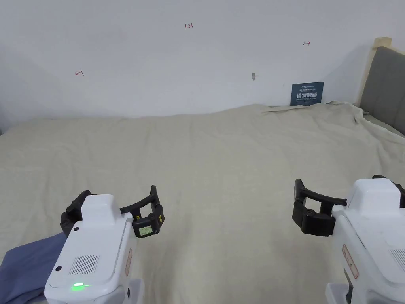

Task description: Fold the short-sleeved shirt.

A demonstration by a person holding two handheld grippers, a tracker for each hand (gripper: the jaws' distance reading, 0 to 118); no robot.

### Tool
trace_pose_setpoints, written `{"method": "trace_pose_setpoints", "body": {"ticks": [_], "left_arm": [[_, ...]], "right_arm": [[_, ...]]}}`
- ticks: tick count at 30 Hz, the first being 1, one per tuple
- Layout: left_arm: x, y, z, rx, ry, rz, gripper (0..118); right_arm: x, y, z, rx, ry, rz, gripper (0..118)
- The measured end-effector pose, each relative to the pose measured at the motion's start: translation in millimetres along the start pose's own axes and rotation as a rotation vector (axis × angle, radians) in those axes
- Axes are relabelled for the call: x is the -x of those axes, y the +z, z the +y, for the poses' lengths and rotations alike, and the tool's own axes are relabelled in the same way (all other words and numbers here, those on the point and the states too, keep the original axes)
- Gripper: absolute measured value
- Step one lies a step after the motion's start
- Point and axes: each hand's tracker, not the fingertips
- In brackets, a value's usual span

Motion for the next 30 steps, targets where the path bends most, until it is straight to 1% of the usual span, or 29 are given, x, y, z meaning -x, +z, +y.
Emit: {"method": "trace_pose_setpoints", "body": {"ticks": [9, 12, 13, 15, 17, 18, 20, 21, 23, 25, 30], "left_arm": [[1, 0, 2, -0.002, 0.005, -0.005, 118], [1, 1, 2, -0.004, 0.009, -0.007, 118], [2, 1, 2, -0.004, 0.01, -0.009, 118], [2, 1, 3, -0.003, 0.013, -0.012, 118], [2, 1, 3, 0.0, 0.016, -0.015, 118], [2, 2, 4, -0.001, 0.016, -0.015, 118], [2, 2, 3, -0.002, 0.016, -0.014, 118], [3, 2, 3, -0.002, 0.015, -0.015, 118], [3, 2, 4, -0.002, 0.011, -0.015, 118], [4, 2, 4, -0.002, 0.007, -0.016, 118], [5, 2, 6, -0.008, 0.01, -0.01, 118]], "right_arm": [[5, 3, 5, 0.002, -0.02, -0.003, 118], [9, 3, 8, 0.024, -0.019, -0.027, 118], [11, 3, 11, 0.033, -0.03, -0.036, 118], [11, 2, 16, 0.106, -0.09, -0.049, 118], [7, -3, 21, 0.216, -0.162, -0.087, 118], [7, -5, 24, 0.262, -0.184, -0.117, 118], [8, -11, 30, 0.377, -0.209, -0.211, 118], [10, -11, 33, 0.415, -0.213, -0.226, 118], [9, -13, 34, 0.454, -0.219, -0.218, 118], [2, -17, 31, 0.467, -0.214, -0.206, 118], [1, -16, 26, 0.462, -0.192, -0.236, 118]]}}
